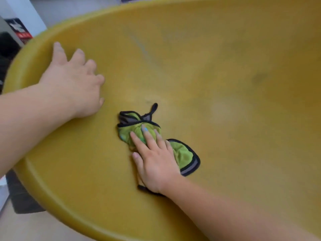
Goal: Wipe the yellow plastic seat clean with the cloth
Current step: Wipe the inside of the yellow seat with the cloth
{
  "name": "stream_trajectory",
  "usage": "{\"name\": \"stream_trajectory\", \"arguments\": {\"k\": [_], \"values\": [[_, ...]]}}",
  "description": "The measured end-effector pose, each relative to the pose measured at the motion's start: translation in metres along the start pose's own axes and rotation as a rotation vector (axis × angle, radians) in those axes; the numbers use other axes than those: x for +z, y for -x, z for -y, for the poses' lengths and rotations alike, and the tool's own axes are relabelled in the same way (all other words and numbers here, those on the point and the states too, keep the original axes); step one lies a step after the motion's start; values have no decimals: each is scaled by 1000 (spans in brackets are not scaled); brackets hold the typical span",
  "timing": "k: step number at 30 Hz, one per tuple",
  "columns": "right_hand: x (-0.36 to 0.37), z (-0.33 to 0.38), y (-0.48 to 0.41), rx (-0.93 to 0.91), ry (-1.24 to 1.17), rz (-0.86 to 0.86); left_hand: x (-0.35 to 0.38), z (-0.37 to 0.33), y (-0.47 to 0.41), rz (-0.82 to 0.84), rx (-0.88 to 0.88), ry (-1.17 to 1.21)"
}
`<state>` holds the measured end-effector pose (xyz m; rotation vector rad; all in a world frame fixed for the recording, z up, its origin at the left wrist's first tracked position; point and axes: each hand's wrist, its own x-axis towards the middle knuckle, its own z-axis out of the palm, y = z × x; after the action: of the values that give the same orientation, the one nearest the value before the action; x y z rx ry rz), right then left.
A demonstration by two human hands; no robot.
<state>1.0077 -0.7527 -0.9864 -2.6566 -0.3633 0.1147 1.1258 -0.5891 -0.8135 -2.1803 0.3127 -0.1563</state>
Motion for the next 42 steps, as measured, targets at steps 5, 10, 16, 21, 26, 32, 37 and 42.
{"name": "stream_trajectory", "arguments": {"k": [5, 10, 16, 21, 26, 32, 37, 42], "values": [[-24, -112, -5, 69, 210, -75, -2, 33, -15, -74, -29, -88], [-70, -199, -67, 534, 298, -337, 0, 48, -17, -84, -177, 23], [-59, -126, -148, 636, 67, -526, 1, 41, -16, -77, -252, 140], [-14, 0, -149, -45, -26, -323, -2, 40, -12, -7, -277, 162], [-16, -80, -81, -427, 158, -107, -5, 45, -10, 16, -275, 187], [-93, -174, -153, 36, 462, -447, -11, 42, -8, 53, -287, 167], [-32, -41, -167, -64, 98, -505, -15, 40, -4, 56, -285, 200], [-40, -29, -174, -401, 243, -432, -18, 42, 1, 76, -274, 207]]}}
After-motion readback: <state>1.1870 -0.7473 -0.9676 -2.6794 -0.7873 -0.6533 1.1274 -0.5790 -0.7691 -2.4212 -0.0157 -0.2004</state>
